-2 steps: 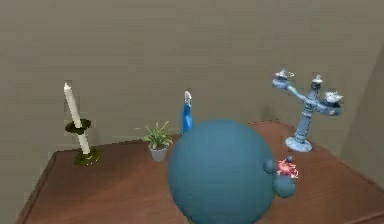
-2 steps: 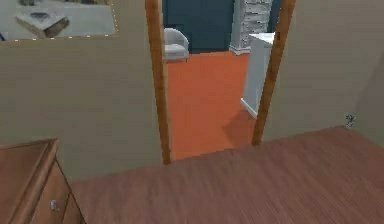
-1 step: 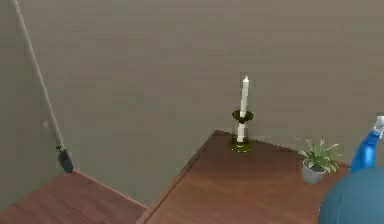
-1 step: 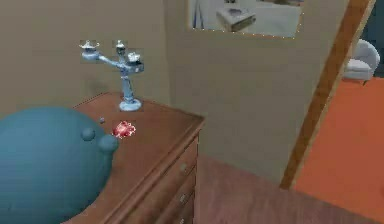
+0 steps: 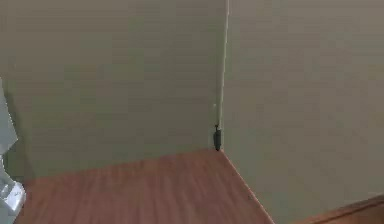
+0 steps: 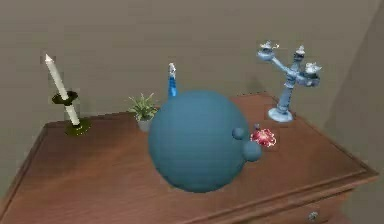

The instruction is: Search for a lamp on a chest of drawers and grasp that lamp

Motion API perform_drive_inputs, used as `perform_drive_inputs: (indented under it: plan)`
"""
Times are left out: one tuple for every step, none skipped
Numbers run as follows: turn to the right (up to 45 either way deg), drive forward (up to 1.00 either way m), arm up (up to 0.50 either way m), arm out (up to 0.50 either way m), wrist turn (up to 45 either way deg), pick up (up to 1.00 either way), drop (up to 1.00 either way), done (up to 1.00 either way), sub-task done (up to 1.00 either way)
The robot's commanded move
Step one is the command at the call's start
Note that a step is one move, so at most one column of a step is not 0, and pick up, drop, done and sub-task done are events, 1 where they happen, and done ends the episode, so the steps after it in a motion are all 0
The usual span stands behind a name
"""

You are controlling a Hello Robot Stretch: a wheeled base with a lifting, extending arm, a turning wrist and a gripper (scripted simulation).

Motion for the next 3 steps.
perform_drive_inputs:
  plan:
    - [-27.0, 0.00, 0.00, 0.00, 0.0, 0.00, 0.00, 0.00, 0.00]
    - [0.0, 0.00, 0.50, 0.00, 0.0, 0.00, 0.00, 0.00, 0.00]
    - [0.0, 0.00, 0.38, 0.00, 0.0, 0.00, 0.00, 0.00, 0.00]
